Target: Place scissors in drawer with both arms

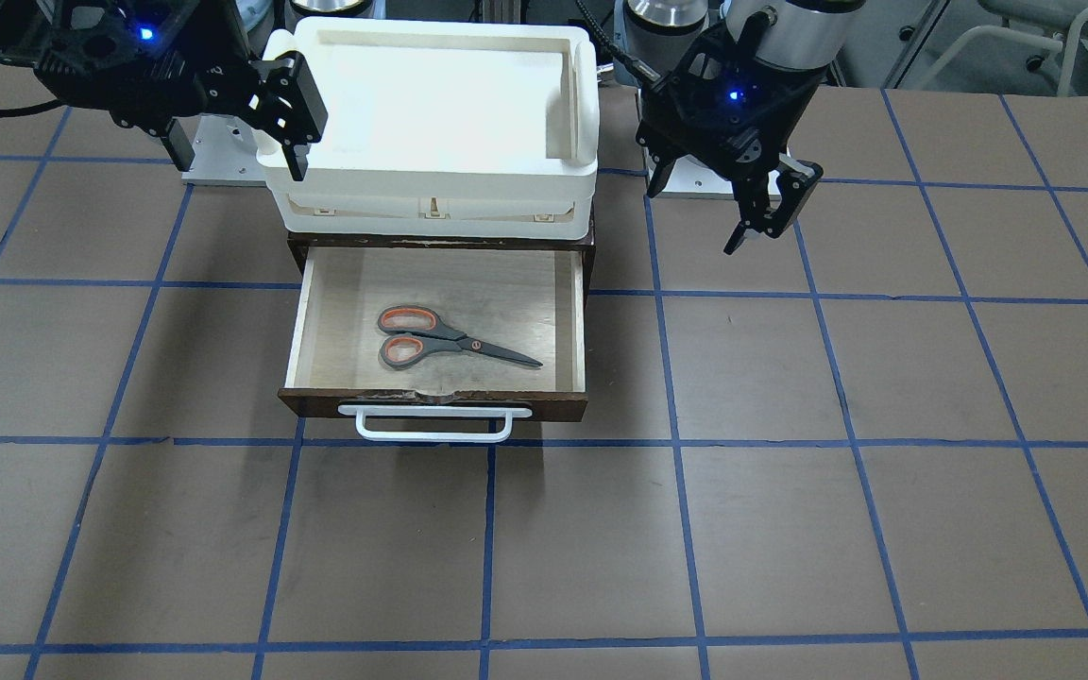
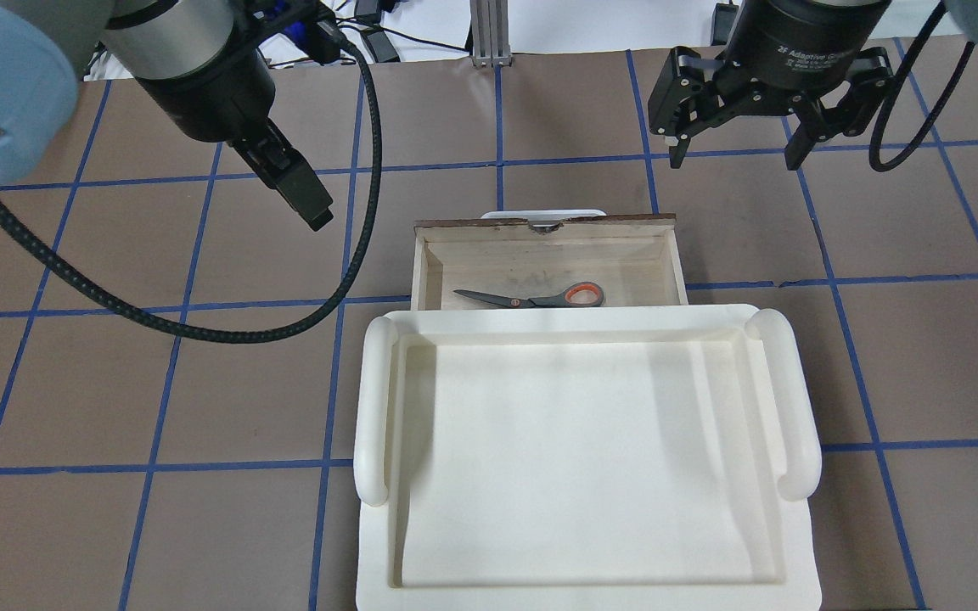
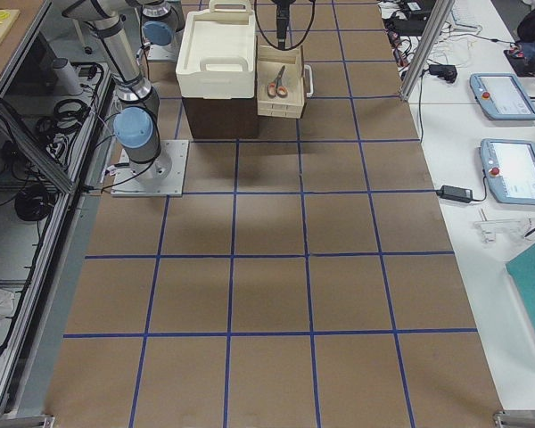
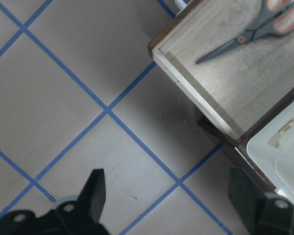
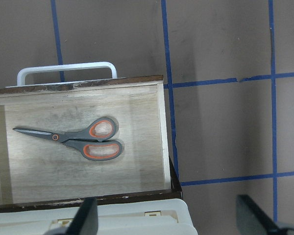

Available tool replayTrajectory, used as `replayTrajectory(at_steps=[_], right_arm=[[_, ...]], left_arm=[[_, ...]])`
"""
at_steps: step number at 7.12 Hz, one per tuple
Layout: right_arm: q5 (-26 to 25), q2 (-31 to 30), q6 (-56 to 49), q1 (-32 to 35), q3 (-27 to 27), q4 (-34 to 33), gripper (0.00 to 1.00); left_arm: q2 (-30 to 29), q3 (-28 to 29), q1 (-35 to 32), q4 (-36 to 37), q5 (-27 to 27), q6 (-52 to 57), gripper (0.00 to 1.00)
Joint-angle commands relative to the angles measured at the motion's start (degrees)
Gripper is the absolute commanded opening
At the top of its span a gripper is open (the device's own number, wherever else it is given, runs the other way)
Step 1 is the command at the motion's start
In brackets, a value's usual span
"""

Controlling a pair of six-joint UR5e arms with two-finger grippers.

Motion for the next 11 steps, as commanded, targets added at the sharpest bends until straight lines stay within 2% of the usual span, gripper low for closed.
replayTrajectory(at_steps=[1, 3, 6, 11], right_arm=[[0.1, 0.0, 0.1, 0.0, 0.1, 0.0, 1.00], [0.0, 0.0, 0.1, 0.0, 0.1, 0.0, 1.00], [0.0, 0.0, 0.2, 0.0, 0.1, 0.0, 1.00], [0.1, 0.0, 0.1, 0.0, 0.1, 0.0, 1.00]], left_arm=[[0.8, -0.7, 0.7, 1.5, 1.3, -16.2, 0.90], [1.5, -1.8, 1.7, 1.5, 3.7, -22.4, 0.90], [1.7, -2.3, 1.6, 1.3, 3.7, -23.1, 0.91], [2.1, -2.3, 1.7, 0.9, 4.0, -28.6, 1.00]])
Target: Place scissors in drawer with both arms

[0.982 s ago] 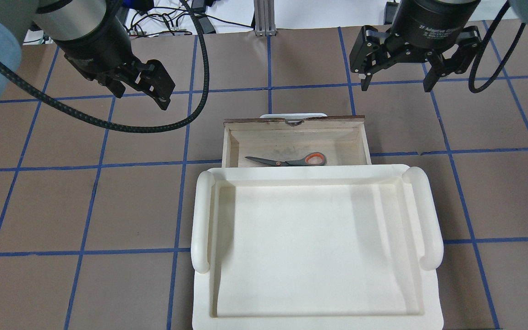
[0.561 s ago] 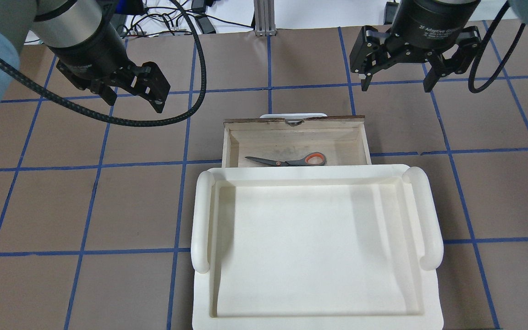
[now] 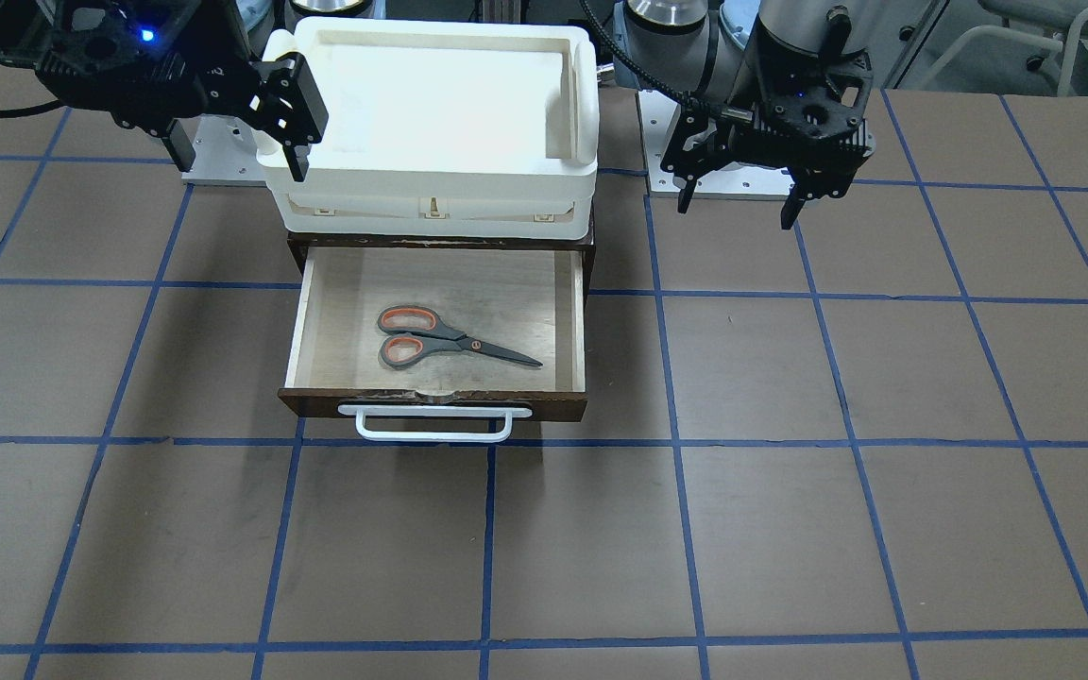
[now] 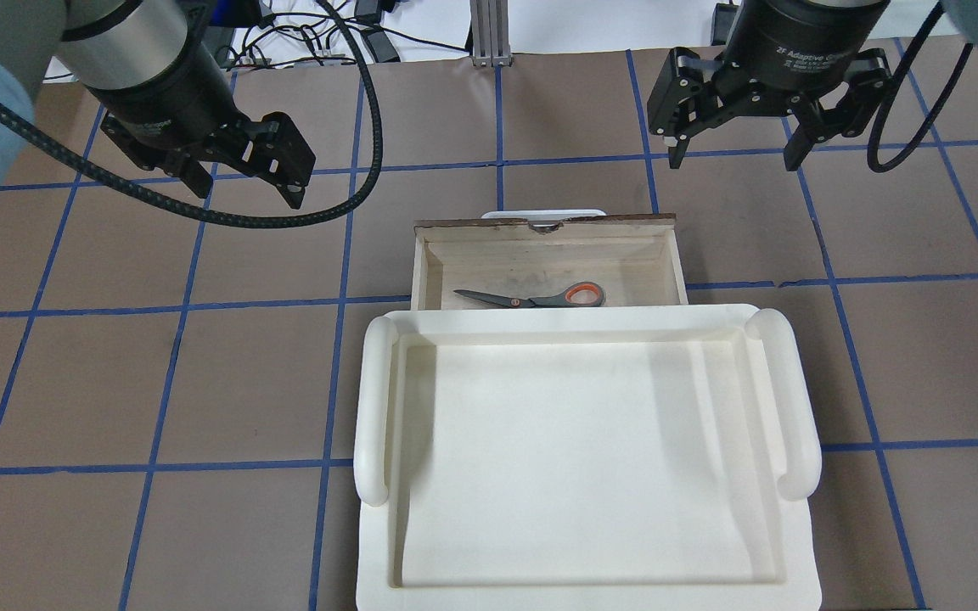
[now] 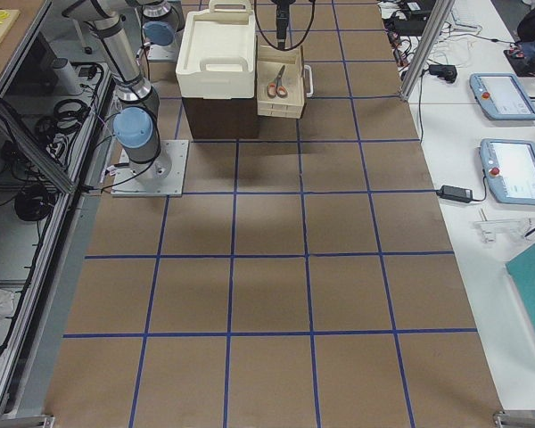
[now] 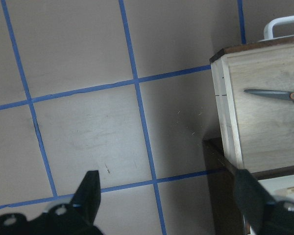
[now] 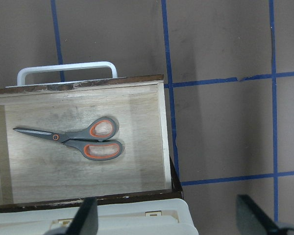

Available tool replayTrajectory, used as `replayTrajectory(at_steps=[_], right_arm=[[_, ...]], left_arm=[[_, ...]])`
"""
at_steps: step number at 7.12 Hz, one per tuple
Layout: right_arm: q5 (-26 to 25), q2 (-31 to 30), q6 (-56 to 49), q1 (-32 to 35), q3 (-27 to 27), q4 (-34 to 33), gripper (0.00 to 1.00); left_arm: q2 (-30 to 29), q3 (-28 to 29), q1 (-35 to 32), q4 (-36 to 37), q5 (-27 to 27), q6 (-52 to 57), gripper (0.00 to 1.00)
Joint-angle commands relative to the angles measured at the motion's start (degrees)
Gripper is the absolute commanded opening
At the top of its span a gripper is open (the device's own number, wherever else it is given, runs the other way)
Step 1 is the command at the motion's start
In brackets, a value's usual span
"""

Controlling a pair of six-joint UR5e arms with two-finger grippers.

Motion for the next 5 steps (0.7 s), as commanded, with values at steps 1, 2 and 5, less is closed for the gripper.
replayTrajectory(at_steps=[1, 2, 5], right_arm=[[0.0, 0.0, 0.0, 0.0, 0.0, 0.0, 1.00], [0.0, 0.0, 0.0, 0.0, 0.0, 0.0, 1.00], [0.0, 0.0, 0.0, 0.0, 0.0, 0.0, 1.00]], left_arm=[[0.1, 0.0, -0.1, -0.1, 0.8, -2.7, 1.00], [0.1, 0.0, 0.0, -0.2, 0.8, -3.1, 1.00], [0.1, 0.0, -0.1, -0.2, 0.9, -4.7, 1.00]])
